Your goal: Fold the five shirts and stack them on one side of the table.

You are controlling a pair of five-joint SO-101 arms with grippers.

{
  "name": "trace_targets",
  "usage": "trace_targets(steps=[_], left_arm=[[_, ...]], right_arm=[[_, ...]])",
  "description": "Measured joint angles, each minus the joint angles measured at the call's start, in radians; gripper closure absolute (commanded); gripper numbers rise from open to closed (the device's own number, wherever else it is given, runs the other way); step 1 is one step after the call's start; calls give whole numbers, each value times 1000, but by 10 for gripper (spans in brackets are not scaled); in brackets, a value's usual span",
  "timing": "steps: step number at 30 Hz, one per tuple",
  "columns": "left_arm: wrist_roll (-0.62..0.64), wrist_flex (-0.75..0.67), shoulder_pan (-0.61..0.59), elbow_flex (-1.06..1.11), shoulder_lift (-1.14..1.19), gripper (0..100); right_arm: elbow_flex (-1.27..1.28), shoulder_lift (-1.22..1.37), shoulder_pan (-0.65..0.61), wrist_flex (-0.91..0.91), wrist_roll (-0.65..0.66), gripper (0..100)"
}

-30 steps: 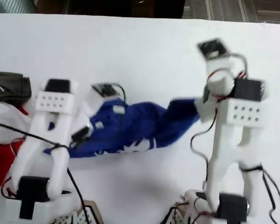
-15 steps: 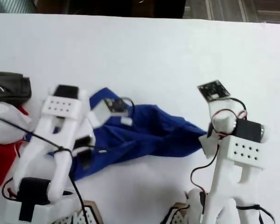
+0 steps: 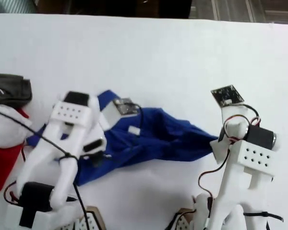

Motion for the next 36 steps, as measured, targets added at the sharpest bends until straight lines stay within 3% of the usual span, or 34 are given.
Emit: trace_targets(steps=[4,17,19,22,26,33,36], left_arm=[[8,-147,-2,110,0,782],[9,-180,5,166,0,784],[9,-192,5,183,0,832],[9,-198,5,192,0,987],[9,-198,5,192,0,975],[9,-78,-101,-34,0,974],[9,5,-143,-186,0,974]], right_arm=[[0,0,3,0,0,978],[0,0,3,0,2,978],[0,0,3,0,2,978],[0,0,3,0,2,978],[5,0,3,-9,2,978],[14,0,8,-146,-2,978],[-6,0,6,-193,-78,978]])
